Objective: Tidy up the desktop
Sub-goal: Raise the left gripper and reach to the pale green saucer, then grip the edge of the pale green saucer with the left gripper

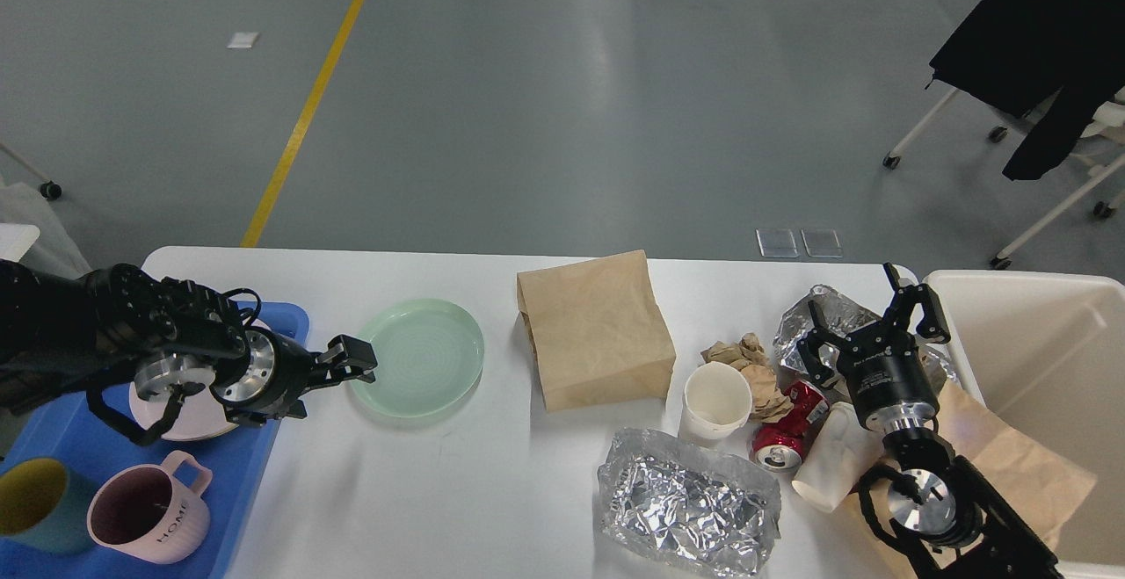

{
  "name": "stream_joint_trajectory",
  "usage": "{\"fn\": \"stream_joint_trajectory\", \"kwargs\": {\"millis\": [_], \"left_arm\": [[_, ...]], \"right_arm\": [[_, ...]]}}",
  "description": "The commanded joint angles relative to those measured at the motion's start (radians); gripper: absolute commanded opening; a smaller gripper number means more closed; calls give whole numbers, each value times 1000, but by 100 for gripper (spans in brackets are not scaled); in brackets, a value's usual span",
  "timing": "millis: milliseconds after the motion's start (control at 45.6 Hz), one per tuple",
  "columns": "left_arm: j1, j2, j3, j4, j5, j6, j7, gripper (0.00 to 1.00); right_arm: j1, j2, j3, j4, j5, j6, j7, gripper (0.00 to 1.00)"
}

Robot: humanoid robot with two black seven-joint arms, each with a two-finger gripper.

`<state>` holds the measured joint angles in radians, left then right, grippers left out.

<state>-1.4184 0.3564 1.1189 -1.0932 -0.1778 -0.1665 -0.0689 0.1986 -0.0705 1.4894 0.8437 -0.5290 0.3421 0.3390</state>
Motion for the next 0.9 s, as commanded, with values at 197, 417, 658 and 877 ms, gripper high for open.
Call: {"fn": "stream_joint_trajectory", "kwargs": {"millis": [197,417,658,877], "left_arm": [[187,-2,-179,193,12,5,-9,96],[263,-17,-292,274,0,13,3,89],[282,-17,-378,297,-138,35,173,78],[296,-11,-381,303,-285,39,178,78]], "right_arm": [[1,0,0,0,0,0,0,100],[1,0,0,0,0,0,0,100],[1,0,0,-2,0,0,0,100],[1,0,0,-2,0,0,0,100]]}}
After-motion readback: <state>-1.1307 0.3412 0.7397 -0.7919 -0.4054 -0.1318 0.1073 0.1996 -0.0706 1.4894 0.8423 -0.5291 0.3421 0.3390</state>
